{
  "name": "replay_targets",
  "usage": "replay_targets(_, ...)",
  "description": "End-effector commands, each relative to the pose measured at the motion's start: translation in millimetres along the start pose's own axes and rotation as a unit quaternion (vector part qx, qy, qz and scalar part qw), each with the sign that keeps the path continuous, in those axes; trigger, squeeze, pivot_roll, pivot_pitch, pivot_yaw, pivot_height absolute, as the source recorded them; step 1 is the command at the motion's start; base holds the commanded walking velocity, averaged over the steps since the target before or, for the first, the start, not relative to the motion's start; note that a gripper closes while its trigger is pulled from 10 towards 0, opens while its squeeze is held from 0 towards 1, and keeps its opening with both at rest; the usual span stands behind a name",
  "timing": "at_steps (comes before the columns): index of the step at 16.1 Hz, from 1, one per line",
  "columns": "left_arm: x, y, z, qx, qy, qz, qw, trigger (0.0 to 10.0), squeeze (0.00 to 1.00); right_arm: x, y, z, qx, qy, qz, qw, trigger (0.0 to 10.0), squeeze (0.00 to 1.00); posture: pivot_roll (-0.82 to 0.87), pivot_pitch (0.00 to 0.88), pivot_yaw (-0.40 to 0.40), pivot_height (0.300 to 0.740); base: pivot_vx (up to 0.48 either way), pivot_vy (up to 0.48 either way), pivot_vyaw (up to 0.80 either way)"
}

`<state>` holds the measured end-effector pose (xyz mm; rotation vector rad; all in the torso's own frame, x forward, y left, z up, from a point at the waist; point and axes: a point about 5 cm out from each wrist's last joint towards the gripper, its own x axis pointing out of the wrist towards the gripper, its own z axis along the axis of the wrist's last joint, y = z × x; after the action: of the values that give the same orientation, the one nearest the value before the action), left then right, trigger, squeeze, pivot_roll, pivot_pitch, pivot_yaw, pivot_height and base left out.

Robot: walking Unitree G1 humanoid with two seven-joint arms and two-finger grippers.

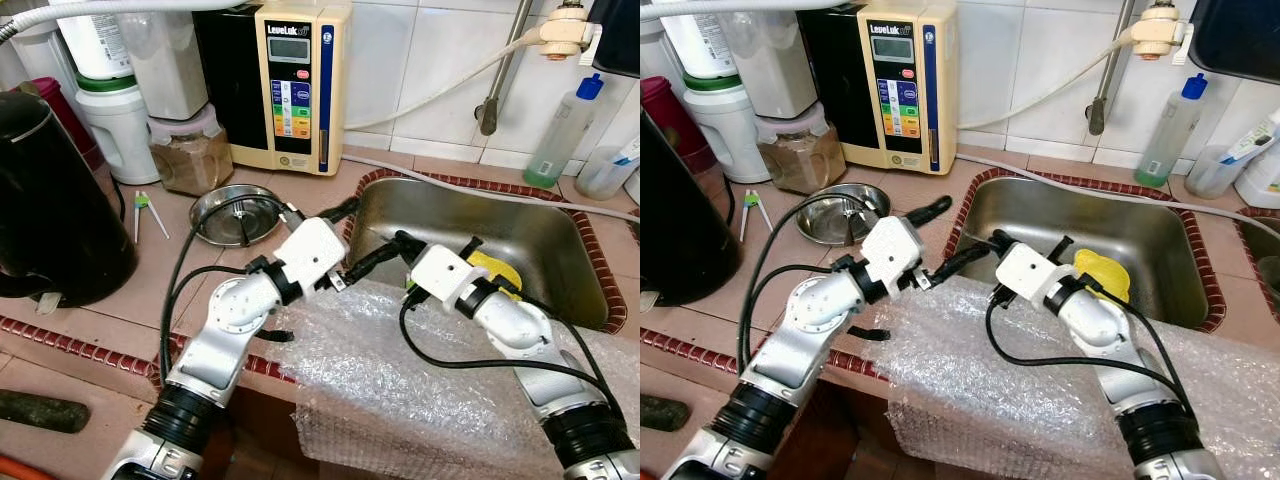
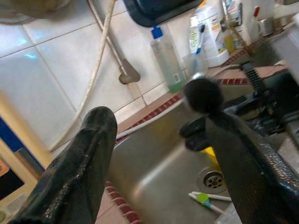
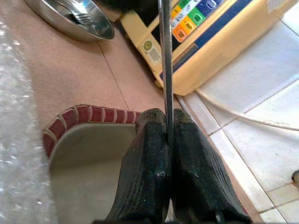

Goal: Kitchen organization

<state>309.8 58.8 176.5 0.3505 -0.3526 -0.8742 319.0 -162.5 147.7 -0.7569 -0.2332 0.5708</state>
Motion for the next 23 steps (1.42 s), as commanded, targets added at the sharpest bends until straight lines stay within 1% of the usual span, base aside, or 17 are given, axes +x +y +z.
replay_targets(1,-3.2,3.0,-4,-0.006,0.011,0.012,1.000,10.0,1.00,-2.2,-6.3,-2,-0.001,0.003,-0.012,1.000,0.0,0.00,0.06,0.000,0.029,0.740,0.000,0.000,0.00)
replay_targets(4,-3.2,3.0,-4,-0.006,0.011,0.012,1.000,10.0,1.00,-2.2,-6.3,-2,-0.001,0.003,-0.012,1.000,0.0,0.00,0.06,0.000,0.029,0.740,0.000,0.000,0.00)
replay_targets(5,-11.4,-1.3,-15,-0.022,0.039,-0.019,0.999,10.0,1.00,-25.2,-27.8,-24,0.009,0.045,-0.105,0.993,0.0,0.00,0.07,0.000,0.038,0.740,0.000,0.000,0.00)
replay_targets(6,-16.9,-4.7,-22,-0.012,0.057,-0.046,0.997,10.0,1.00,-42.4,-40.2,-37,0.017,0.070,-0.165,0.984,0.0,0.00,0.07,0.000,0.036,0.740,0.000,0.000,0.00)
replay_targets(7,-22.6,-5.9,-31,0.016,0.083,-0.061,0.995,10.0,1.00,-60.4,-51.1,-48,0.023,0.095,-0.224,0.970,0.0,0.00,0.07,0.000,0.034,0.740,0.000,0.000,0.00)
replay_targets(8,-22.9,-1.3,-35,0.042,0.097,-0.037,0.994,10.0,1.00,-60.4,-51.0,-49,0.020,0.101,-0.225,0.969,0.0,0.00,0.08,0.000,0.034,0.740,0.000,0.000,0.00)
replay_targets(9,-23.9,3.0,-39,0.063,0.108,-0.018,0.992,10.0,0.76,-60.4,-50.3,-51,0.018,0.107,-0.224,0.968,0.0,0.00,0.08,0.000,0.033,0.740,0.000,0.000,0.00)
replay_targets(10,-24.1,3.5,-40,0.065,0.108,-0.018,0.992,10.0,0.67,-60.4,-49.9,-51,0.018,0.109,-0.224,0.968,0.0,0.00,0.08,0.000,0.033,0.740,0.000,0.000,0.00)
replay_targets(11,-24.7,2.0,-39,0.054,0.109,-0.026,0.992,10.0,0.57,-60.6,-48.5,-53,0.014,0.114,-0.226,0.967,0.0,0.00,0.08,0.000,0.033,0.740,0.000,0.000,0.00)
replay_targets(12,-24.7,-1.2,-38,0.045,0.106,-0.038,0.993,10.0,0.55,-60.7,-47.4,-56,0.015,0.124,-0.227,0.966,0.0,0.00,0.07,0.000,0.034,0.740,0.000,0.000,0.00)
replay_targets(13,-23.6,-4.7,-38,0.029,0.100,-0.045,0.994,10.0,0.49,-60.7,-46.1,-60,0.019,0.136,-0.229,0.964,0.0,0.00,0.07,0.000,0.033,0.740,0.000,0.000,0.00)
replay_targets(14,-20.4,-8.5,-36,-0.008,0.093,-0.044,0.995,10.0,0.24,-59.1,-45.0,-65,0.036,0.147,-0.234,0.960,6.0,0.00,0.07,0.000,0.035,0.740,0.000,0.000,0.00)
replay_targets(15,-19.5,-9.5,-35,-0.010,0.091,-0.046,0.995,10.0,0.16,-57.3,-44.3,-65,0.044,0.147,-0.234,0.960,9.6,0.56,0.07,0.000,0.035,0.740,0.000,0.000,0.00)
replay_targets(16,-18.2,-11.4,-34,-0.017,0.089,-0.055,0.994,10.0,0.13,-54.0,-41.8,-68,0.055,0.152,-0.228,0.960,10.0,1.00,0.07,0.000,0.035,0.740,0.000,0.000,0.00)
replay_targets(18,-17.2,-13.2,-32,-0.019,0.087,-0.064,0.994,10.0,0.12,-46.7,-33.4,-71,0.090,0.153,-0.212,0.961,10.0,1.00,0.08,0.000,0.035,0.740,0.000,0.000,0.00)
replay_targets(20,-17.6,-12.8,-30,-0.022,0.088,-0.064,0.994,10.0,0.00,-39.2,-28.0,-70,0.099,0.144,-0.201,0.964,10.0,1.00,0.08,0.000,0.034,0.740,0.000,0.000,0.00)
replay_targets(23,-19.7,-12.3,-31,-0.022,0.094,-0.064,0.993,10.0,0.00,-34.2,-26.3,-70,0.104,0.142,-0.194,0.965,10.0,1.00,0.09,0.000,0.033,0.740,0.000,0.000,0.00)
